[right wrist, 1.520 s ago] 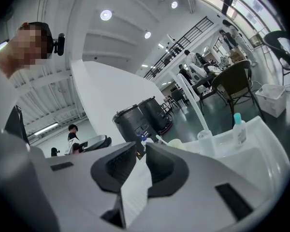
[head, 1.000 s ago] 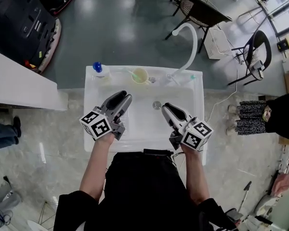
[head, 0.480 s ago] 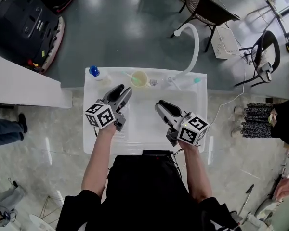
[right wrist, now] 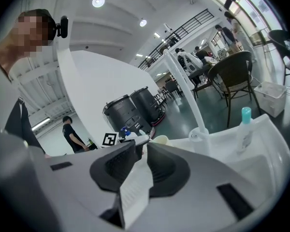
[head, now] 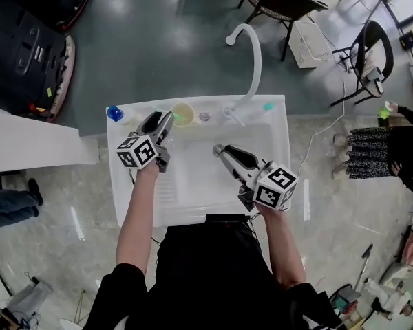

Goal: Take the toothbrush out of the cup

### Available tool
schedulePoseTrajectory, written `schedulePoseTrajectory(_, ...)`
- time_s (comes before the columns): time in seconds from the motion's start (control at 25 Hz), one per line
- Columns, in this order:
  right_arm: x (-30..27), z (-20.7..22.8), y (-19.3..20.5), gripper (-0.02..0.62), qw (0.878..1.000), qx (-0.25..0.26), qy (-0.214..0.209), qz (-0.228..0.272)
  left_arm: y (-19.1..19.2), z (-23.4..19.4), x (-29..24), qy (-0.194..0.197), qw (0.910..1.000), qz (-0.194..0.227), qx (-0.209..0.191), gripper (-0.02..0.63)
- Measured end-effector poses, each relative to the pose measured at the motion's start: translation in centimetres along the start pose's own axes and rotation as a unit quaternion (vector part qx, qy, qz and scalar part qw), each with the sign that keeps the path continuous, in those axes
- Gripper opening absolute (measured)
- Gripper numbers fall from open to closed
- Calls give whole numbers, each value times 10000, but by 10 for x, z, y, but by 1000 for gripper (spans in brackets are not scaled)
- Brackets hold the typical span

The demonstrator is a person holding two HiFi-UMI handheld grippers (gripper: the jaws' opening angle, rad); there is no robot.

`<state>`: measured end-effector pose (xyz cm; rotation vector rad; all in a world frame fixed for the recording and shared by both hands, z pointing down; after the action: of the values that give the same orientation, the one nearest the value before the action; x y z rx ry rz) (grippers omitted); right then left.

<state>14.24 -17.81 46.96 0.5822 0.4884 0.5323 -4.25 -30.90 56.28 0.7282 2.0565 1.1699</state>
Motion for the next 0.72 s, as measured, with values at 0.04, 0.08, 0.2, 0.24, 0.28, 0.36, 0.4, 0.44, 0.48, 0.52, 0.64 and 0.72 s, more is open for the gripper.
schedulePoseTrajectory(0.04,2,1,0,63,10000,-11,28,20,2,-2,-3,-5,10000,-25,-18,196)
schedulePoseTrajectory(0.08,3,2,0,63,10000,-17,49,39,3,-4,-6,-8,10000,-47,-38,196)
schedulePoseTrajectory(0.2,7,5,-3,63,9999,-11,83,79,4,-4,-12,-22,9999,-38,-95,196)
schedulePoseTrajectory(0.24,8,6,-3,63,9999,-7,89,87,4,-3,-13,-34,9999,-20,-115,196)
schedulePoseTrajectory(0.28,9,7,-4,63,9999,-5,93,92,3,-2,-13,-49,9999,2,-140,195)
schedulePoseTrajectory(0.36,9,7,-4,63,9999,2,98,87,1,-1,-13,-79,9998,49,-193,193)
schedulePoseTrajectory(0.4,10,7,-4,63,9999,6,97,80,0,0,-12,-98,9997,66,-216,186)
schedulePoseTrajectory(0.44,10,7,-4,63,9999,10,94,70,0,0,-11,-128,9996,78,-231,167)
schedulePoseTrajectory(0.48,10,7,-3,63,9999,13,88,61,0,-1,-10,-166,9996,86,-234,142)
schedulePoseTrajectory(0.52,10,6,-3,63,10000,15,81,52,0,-3,-9,-204,9995,94,-224,102)
schedulePoseTrajectory(0.64,9,4,-2,63,10000,32,54,31,-1,-5,-6,-224,9995,132,-194,42)
schedulePoseTrajectory(0.72,8,3,-2,63,10000,40,43,14,-4,-1,-6,-167,9995,173,-208,31)
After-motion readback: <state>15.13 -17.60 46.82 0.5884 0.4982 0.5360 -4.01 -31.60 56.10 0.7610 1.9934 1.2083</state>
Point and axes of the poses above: the fingertips, and each gripper's own axes: x backward along the fingers, z to its right, y out of its underside, the point moved 2 cm from there along x, backward along the fingers, and after that the axes turned 15 degrees about -x, right-handed, at the moved point
